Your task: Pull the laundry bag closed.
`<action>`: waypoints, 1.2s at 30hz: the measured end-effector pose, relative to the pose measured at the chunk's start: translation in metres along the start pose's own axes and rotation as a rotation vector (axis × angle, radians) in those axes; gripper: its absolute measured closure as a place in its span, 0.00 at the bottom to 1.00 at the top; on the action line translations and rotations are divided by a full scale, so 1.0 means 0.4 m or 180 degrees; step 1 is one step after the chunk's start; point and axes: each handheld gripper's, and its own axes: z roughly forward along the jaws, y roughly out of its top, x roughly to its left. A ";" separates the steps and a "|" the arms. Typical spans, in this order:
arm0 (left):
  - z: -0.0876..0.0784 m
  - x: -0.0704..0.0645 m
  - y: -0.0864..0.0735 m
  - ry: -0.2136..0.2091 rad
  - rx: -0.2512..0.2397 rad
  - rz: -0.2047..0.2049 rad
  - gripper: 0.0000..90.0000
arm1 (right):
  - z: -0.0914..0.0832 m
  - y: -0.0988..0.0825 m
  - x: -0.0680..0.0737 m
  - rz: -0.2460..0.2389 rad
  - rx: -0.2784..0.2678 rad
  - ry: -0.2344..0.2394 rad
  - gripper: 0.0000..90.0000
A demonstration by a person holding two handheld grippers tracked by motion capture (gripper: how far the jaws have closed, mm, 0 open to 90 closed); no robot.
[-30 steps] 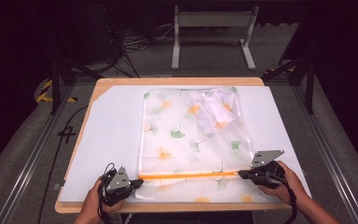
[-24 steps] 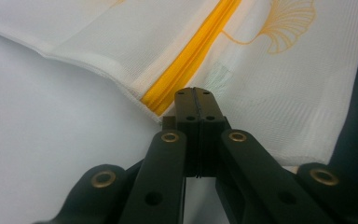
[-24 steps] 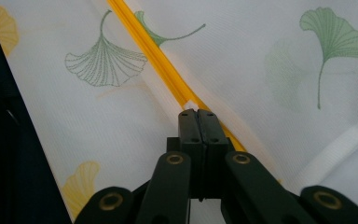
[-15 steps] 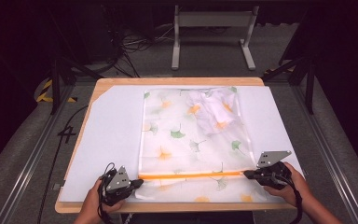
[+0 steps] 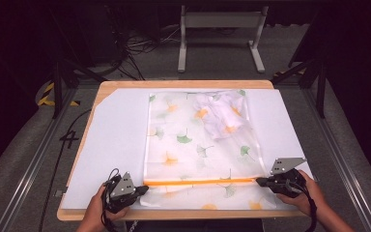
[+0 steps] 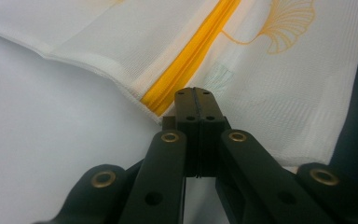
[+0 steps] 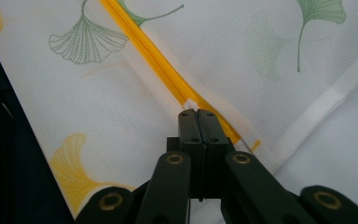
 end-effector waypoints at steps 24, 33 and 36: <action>0.000 0.000 -0.002 -0.0003 -0.0010 -0.0015 1.00 | -0.019 -0.029 -0.018 0.0110 0.0040 -0.0130 1.00; 0.000 0.002 -0.002 -0.0015 -0.0013 -0.0010 1.00 | -0.024 -0.040 -0.023 0.0158 0.0031 -0.0157 1.00; 0.000 0.003 -0.002 -0.0022 -0.0019 -0.0014 1.00 | -0.022 -0.045 -0.026 0.0168 0.0016 -0.0141 1.00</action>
